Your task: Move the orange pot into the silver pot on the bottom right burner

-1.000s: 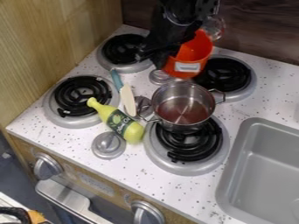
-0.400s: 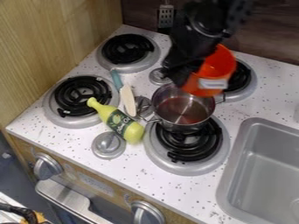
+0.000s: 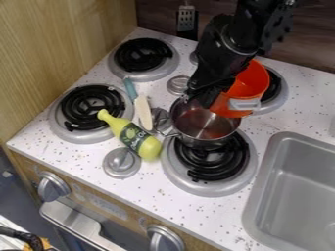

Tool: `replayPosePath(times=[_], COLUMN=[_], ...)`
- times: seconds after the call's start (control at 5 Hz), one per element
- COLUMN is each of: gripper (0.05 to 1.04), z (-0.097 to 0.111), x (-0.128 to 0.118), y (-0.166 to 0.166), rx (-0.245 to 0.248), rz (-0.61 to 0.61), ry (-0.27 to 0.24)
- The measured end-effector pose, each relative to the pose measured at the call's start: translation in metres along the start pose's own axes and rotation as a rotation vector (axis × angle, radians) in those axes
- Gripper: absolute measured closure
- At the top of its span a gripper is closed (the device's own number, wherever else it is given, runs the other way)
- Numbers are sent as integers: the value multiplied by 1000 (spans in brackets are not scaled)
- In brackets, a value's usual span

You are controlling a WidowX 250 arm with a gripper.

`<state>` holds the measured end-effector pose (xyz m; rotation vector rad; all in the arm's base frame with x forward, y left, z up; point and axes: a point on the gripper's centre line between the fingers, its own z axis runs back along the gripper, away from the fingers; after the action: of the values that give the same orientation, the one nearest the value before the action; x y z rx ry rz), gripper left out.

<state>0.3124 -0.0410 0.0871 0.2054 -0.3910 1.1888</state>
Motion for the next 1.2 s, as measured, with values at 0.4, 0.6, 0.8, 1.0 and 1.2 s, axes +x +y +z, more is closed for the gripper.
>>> replayPosePath(times=[0.4, 0.6, 0.8, 1.0, 1.2], gripper=[1006, 1006, 1006, 1006, 1006], z=[-16, -21, -20, -12, -13], x=[5, 6, 6, 10, 8], y=[28, 32, 33, 19, 17], rx=[42, 54, 65, 37, 37], rz=[10, 16, 19, 31, 17], ry=[7, 26, 25, 18, 20])
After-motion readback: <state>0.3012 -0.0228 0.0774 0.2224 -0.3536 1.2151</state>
